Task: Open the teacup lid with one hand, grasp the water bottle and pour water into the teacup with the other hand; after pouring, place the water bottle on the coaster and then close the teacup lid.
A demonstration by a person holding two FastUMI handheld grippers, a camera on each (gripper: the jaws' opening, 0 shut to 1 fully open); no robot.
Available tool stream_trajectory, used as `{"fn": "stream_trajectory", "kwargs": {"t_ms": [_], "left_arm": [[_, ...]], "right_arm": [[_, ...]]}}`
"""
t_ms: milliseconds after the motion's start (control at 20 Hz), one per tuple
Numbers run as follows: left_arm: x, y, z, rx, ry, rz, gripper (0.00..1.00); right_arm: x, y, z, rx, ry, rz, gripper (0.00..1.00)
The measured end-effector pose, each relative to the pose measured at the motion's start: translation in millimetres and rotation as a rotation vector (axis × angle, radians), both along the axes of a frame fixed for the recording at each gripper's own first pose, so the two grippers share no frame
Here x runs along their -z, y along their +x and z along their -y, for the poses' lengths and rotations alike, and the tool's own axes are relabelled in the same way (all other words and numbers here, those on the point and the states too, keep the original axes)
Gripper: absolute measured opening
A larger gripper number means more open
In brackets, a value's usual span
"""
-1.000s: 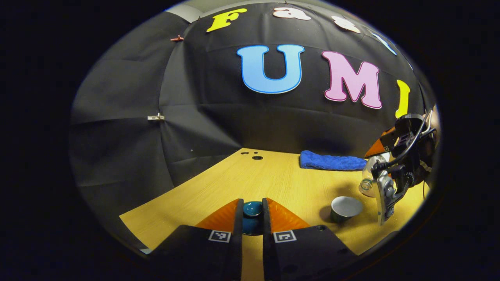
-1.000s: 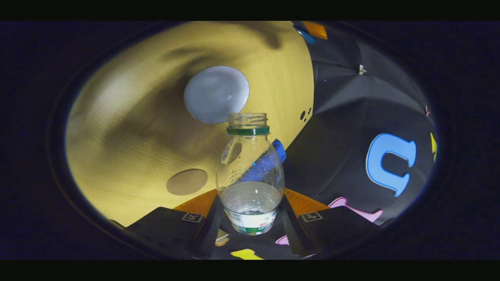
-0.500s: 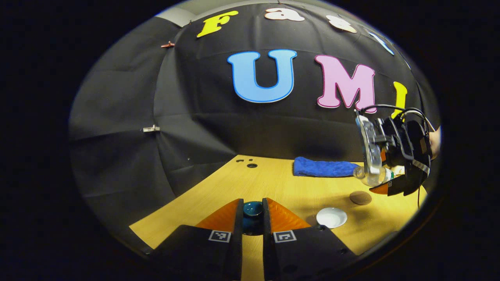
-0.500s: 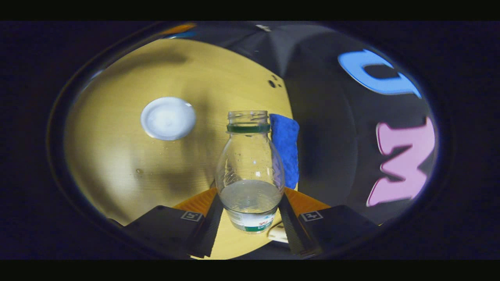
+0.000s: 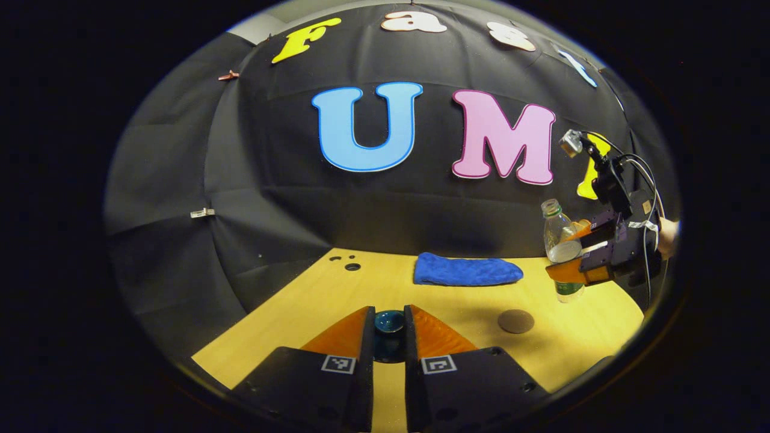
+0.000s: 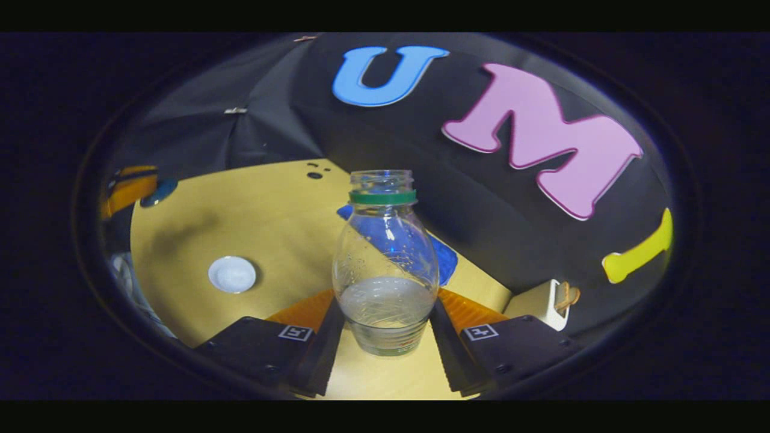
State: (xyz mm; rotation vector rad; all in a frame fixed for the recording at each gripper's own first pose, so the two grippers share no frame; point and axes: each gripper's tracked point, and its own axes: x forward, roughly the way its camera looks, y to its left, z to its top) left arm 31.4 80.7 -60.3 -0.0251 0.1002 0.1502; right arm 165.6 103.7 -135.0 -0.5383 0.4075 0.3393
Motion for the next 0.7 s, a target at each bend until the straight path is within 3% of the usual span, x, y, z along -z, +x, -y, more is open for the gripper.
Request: {"fn": "stream_trajectory", "kwargs": {"t_ms": [400, 700], "left_arm": [[26.6, 30.4, 45.8, 0.077, 0.02, -0.035, 0.25], [45.2, 45.5, 48.8, 0.065, -0.059, -0.028, 0.25]], "right_arm": [[25.7, 40.5, 3.0, 0.075, 0.4, 0.125, 0.75], [62.5, 69.5, 5.8, 0.102, 0.482, 0.154, 0.75]]}}
